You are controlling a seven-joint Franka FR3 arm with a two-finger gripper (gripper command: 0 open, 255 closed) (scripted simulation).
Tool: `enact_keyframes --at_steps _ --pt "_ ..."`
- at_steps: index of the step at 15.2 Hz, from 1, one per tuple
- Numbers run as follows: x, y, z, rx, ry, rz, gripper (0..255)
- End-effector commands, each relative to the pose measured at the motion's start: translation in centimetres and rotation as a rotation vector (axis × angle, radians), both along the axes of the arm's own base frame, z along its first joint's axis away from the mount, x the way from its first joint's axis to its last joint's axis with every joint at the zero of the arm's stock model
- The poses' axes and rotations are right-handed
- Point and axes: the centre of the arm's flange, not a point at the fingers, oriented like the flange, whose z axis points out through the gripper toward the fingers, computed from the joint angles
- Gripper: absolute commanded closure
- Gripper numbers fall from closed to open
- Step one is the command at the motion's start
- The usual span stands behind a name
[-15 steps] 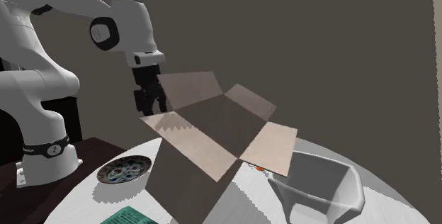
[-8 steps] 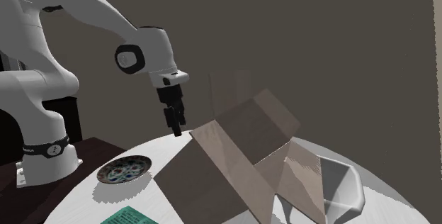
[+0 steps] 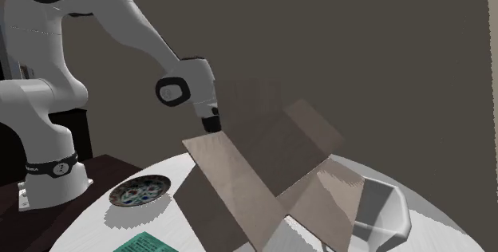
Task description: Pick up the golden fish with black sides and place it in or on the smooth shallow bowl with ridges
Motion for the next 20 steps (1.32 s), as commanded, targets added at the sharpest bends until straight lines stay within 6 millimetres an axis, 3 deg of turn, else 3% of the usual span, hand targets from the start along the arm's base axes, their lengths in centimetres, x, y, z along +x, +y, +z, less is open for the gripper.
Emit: enact_keyframes --at_steps 1,7,14,20 --pt "0.6 1.8 -1.7 0.008 -0.02 0.038 0" --pt "1.9 7.0 -5.8 0.03 -0.073 0.141 0" --pt "2.7 8.1 -9.3 0.03 -0.073 0.141 0" --pt "2.7 8.1 -9.6 0.03 -0.073 0.141 0"
